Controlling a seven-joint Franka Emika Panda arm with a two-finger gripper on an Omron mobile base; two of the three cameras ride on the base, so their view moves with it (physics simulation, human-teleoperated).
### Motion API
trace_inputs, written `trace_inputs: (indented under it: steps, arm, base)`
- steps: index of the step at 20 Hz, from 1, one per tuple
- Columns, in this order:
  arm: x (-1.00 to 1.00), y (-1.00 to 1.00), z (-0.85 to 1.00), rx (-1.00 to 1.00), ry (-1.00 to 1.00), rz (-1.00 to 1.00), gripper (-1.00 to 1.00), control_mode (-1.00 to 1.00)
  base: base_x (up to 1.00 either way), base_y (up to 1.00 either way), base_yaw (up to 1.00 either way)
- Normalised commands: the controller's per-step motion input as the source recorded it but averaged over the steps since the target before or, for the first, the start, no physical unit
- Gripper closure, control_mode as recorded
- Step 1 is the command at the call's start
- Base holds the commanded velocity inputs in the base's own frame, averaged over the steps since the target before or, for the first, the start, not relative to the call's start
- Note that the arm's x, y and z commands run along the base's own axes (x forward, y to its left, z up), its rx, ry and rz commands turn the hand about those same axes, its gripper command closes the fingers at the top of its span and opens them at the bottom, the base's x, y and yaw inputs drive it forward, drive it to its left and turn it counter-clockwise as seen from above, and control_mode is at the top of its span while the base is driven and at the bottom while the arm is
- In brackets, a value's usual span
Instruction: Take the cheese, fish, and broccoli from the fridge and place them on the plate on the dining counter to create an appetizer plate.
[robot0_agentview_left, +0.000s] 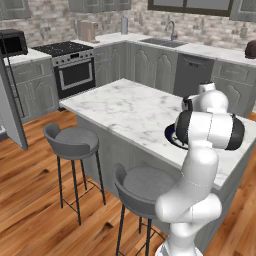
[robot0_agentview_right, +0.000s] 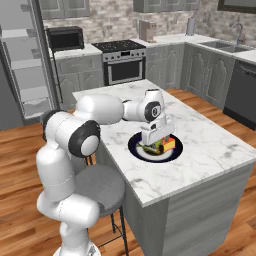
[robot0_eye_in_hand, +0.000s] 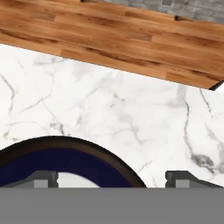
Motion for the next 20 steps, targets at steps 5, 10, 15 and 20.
trace_inputs:
  steps: [5, 10, 15, 20]
  arm:
    - [-0.97, 0.47, 0.64, -0.02, -0.03, 0.0, -1.0, -1.0]
    - [-0.94, 0.55, 0.78, -0.06, -0.03, 0.02, -1.0, -1.0]
    - [-1.0, 0.6, 0.74, -0.13, -0.06, 0.07, -1.0, -1.0]
    - [-1.0, 0.89, 0.45, -0.23, -0.21, 0.02, -1.0, -1.0]
  base:
    - [0.0, 0.0, 0.0]
    - [0.0, 0.0, 0.0]
    - [0.0, 0.0, 0.0]
    - [0.0, 0.0, 0.0]
